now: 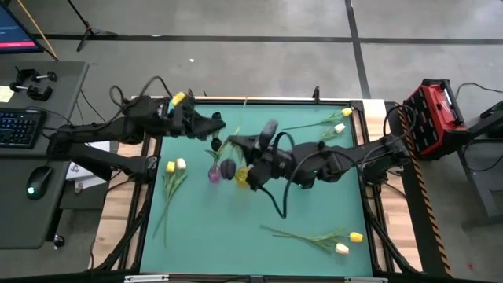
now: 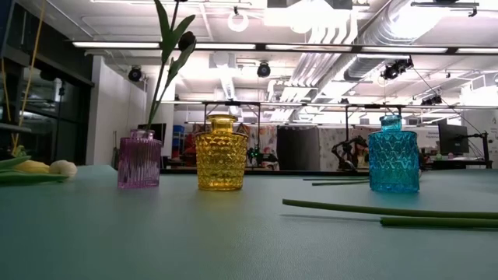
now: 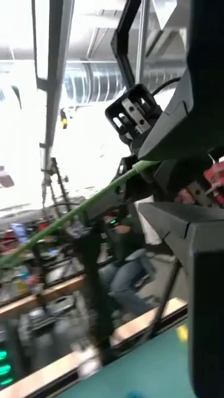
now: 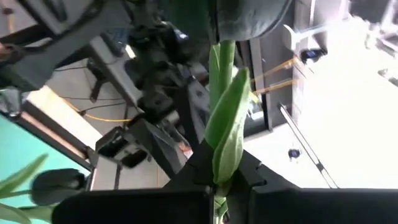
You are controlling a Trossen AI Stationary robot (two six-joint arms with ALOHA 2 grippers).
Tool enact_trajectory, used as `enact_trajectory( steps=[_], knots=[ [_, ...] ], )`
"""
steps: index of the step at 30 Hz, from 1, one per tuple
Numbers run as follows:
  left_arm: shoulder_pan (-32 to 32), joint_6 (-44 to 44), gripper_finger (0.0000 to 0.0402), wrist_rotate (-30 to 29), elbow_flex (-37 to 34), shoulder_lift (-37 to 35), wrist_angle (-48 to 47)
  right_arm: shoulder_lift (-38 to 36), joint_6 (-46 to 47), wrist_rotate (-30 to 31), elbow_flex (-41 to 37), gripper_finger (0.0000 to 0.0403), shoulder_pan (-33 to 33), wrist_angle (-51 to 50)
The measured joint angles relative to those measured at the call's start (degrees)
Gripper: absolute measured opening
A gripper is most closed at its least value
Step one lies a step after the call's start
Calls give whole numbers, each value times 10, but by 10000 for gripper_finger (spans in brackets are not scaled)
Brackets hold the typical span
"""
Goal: Sort flowers into vase by color
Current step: Put the black tulip into the pink vase
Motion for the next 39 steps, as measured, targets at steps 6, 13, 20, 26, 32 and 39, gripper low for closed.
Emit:
enact_trajectory(
  steps=[6, 13, 20, 26, 32, 39],
  knots=[
    [63, 90, 143, 33, 0, -43, -42, -31, 84, 40, 0, 1, -2, 3],
    [112, 254, 152, 180, 0, -109, -47, -89, 441, -15, 0, 1, -23, -92],
    [113, 294, 152, 193, 0, -182, -78, -131, 815, -207, 1, 0, -57, -382],
    [113, 326, 152, 193, 0, -228, -79, -96, 902, -317, -79, 0, -40, -313],
    [113, 338, 151, 172, 0, -249, -80, -16, 870, -368, -173, 0, -45, 28],
    [113, 338, 151, 162, 0, -251, -81, 98, 785, -314, -108, 0, -78, 101]
  ],
)
